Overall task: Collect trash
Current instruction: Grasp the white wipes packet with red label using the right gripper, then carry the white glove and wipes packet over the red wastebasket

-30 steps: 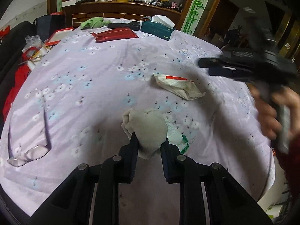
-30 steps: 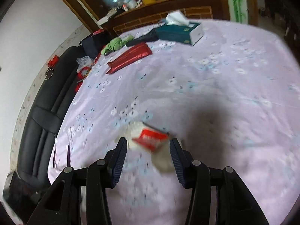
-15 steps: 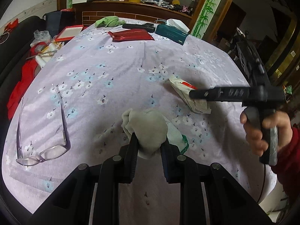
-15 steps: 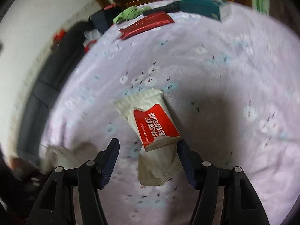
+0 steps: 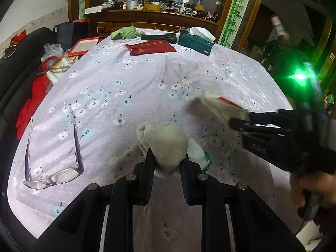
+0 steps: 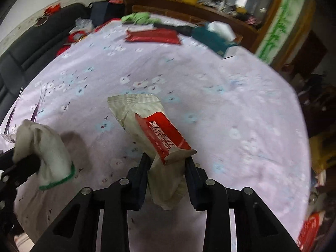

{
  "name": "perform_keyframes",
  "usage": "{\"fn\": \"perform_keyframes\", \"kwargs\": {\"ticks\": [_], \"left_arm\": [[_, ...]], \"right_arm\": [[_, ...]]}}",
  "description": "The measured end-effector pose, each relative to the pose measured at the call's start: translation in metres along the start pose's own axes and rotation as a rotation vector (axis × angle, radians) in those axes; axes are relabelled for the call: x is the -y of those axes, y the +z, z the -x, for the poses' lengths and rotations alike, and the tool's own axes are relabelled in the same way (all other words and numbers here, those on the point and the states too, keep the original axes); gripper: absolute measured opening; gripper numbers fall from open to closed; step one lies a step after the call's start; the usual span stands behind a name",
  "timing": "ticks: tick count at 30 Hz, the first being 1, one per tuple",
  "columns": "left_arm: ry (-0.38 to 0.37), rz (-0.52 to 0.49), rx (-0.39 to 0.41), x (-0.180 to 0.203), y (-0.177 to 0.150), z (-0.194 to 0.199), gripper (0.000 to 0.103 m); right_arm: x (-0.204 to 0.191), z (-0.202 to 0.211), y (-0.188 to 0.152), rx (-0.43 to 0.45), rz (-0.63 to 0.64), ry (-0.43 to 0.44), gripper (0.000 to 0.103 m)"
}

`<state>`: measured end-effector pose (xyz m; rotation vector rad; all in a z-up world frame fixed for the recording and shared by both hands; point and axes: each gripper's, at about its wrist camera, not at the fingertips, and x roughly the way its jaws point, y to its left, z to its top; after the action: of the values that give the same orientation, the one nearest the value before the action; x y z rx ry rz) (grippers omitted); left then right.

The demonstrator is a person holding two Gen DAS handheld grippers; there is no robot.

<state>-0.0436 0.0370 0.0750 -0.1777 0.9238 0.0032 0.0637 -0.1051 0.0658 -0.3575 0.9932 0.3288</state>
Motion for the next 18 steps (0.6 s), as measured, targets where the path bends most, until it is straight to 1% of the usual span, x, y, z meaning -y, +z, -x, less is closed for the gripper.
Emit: {"fn": "perform_keyframes", "kwargs": {"ticks": [2, 8, 18], "left_arm": [[0.006, -0.007, 0.008, 0.005, 0.000, 0.002, 0.022], [-0.019, -0.051, 0.026, 0.030, 0.000, 0.010, 0.022], [-0.069, -0.142, 0.059, 0.090, -0.002, 0.029, 0.022]], "right_arm": [[0.008, 0.016, -0.006, 0.015, -0.031, -0.029, 0.034], [0.037, 0.059, -0.035, 0.057, -0.113, -0.086, 0.034], [0.082, 0.104, -0.083, 0.080, -0.215, -0.121, 0.035]]}}
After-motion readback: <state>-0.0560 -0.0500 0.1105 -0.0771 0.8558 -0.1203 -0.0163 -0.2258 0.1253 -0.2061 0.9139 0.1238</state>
